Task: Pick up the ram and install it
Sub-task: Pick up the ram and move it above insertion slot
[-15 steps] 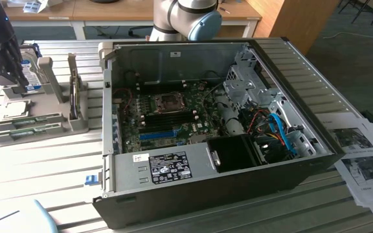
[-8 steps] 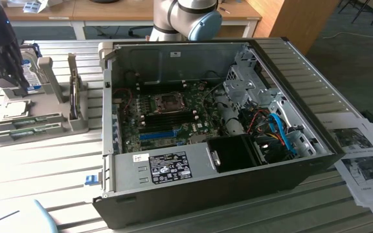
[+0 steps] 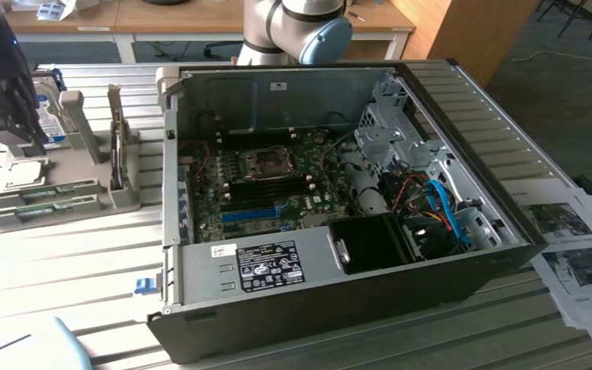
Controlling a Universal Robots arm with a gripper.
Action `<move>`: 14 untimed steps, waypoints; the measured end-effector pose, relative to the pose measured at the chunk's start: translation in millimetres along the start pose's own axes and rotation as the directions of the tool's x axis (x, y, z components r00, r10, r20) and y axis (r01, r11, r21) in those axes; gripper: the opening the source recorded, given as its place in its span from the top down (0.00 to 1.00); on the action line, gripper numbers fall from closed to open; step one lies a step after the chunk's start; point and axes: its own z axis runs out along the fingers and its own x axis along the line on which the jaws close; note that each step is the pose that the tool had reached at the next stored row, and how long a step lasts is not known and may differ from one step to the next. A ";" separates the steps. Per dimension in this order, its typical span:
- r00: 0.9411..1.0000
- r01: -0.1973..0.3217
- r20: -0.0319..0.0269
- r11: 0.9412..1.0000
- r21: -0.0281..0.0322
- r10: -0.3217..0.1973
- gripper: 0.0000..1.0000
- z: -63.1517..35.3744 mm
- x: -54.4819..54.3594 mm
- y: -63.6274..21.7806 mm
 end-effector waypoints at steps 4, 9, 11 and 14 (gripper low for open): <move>1.000 0.000 0.000 1.000 0.000 0.000 0.71 3.8 1.3 0.0; 1.000 0.000 0.000 1.000 0.000 0.000 0.71 9.2 2.9 0.0; 1.000 0.000 0.000 1.000 0.000 0.000 0.71 11.4 3.2 0.0; 1.000 0.000 0.000 1.000 0.000 0.000 0.71 14.6 3.8 0.0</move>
